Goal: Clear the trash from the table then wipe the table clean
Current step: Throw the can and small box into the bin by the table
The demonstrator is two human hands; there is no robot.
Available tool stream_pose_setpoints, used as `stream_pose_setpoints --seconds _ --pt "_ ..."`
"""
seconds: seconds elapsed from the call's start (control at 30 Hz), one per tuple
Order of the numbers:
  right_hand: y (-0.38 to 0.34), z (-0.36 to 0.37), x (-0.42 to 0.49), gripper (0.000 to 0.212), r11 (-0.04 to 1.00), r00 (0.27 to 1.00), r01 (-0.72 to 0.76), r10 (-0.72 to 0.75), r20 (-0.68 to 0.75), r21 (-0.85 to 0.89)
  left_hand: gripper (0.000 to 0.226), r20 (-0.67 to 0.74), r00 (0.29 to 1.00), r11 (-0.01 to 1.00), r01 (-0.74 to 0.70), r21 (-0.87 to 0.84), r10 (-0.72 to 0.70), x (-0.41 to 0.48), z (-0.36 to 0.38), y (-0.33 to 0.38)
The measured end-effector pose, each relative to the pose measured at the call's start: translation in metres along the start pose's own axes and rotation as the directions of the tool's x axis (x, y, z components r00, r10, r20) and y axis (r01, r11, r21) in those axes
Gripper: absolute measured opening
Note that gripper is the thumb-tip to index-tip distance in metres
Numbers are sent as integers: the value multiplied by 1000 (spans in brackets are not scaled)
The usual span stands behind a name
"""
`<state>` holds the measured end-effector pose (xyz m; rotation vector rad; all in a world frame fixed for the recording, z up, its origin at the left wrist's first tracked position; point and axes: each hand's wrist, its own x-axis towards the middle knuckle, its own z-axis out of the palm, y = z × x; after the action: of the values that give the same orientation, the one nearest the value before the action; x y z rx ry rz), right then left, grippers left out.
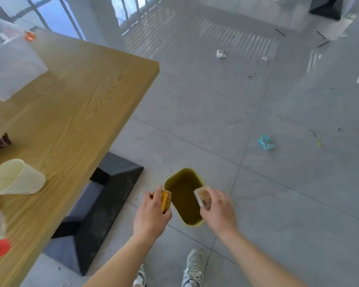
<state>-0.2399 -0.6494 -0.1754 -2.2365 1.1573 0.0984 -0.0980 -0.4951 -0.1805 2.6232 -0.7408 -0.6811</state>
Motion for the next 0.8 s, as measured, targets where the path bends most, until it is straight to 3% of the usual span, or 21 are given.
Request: stream_pose_setpoints --seconds 0.37,0.8 --pt "86 122 72 49 966 961 -256 249 123 44 78 162 984 997 70 23 -73 111 144 -16" --pt "143 213 137 50 957 941 -282 288 175 -63 77 183 981 996 51 74 -64 193 251 -30"
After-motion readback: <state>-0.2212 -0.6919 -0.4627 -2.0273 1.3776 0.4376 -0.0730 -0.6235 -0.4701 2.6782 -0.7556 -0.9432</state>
